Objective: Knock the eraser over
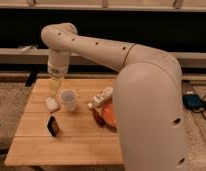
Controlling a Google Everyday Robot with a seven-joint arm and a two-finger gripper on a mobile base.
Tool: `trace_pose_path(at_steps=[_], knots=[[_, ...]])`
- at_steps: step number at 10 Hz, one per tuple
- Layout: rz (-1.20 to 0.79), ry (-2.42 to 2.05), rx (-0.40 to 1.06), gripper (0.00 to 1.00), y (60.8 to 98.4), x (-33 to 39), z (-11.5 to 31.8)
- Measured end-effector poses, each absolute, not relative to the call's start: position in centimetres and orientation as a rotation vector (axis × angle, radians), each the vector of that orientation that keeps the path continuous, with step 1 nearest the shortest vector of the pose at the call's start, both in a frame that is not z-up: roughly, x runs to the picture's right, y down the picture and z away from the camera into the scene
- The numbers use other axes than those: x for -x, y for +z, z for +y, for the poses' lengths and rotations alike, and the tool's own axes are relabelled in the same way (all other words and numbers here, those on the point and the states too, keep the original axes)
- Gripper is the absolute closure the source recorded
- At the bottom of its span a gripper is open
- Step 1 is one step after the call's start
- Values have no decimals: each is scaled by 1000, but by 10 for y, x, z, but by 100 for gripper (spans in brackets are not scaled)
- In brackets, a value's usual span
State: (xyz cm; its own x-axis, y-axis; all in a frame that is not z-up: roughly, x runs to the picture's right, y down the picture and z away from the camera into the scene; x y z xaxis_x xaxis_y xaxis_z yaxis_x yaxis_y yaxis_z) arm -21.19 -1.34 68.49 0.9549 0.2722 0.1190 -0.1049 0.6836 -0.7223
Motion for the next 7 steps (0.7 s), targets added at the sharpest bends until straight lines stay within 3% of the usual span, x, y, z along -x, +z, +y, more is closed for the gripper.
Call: trace_pose_path(at_steps=[7], knots=[[-183,175,786,20,680,217,0]])
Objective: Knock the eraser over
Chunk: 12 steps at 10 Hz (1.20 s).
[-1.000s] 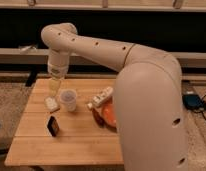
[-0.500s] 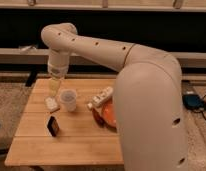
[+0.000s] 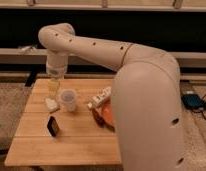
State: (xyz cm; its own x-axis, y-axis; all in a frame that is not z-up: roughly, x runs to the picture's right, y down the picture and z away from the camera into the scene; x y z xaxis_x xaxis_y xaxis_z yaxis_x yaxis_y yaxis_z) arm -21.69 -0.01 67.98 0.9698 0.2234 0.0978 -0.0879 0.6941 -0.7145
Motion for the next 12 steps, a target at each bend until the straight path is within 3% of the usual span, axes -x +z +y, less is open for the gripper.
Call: trace_pose_path(at_steps=[5,12], knots=[[-108,113,779,20,657,245,74],[-34,171,945,20,651,207,174]])
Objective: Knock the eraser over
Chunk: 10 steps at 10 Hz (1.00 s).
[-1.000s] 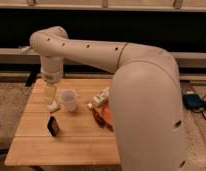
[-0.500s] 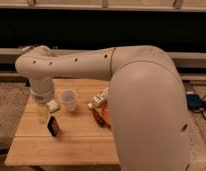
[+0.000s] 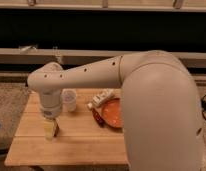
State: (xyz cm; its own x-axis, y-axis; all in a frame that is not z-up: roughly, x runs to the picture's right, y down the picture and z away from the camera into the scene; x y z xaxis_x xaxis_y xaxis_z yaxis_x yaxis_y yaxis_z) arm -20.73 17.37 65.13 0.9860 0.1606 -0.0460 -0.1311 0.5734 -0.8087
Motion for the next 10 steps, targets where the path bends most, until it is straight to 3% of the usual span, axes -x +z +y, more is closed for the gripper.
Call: trace_pose_path(at_steps=[10], knots=[[-62,179,1068,20,673,230,222]])
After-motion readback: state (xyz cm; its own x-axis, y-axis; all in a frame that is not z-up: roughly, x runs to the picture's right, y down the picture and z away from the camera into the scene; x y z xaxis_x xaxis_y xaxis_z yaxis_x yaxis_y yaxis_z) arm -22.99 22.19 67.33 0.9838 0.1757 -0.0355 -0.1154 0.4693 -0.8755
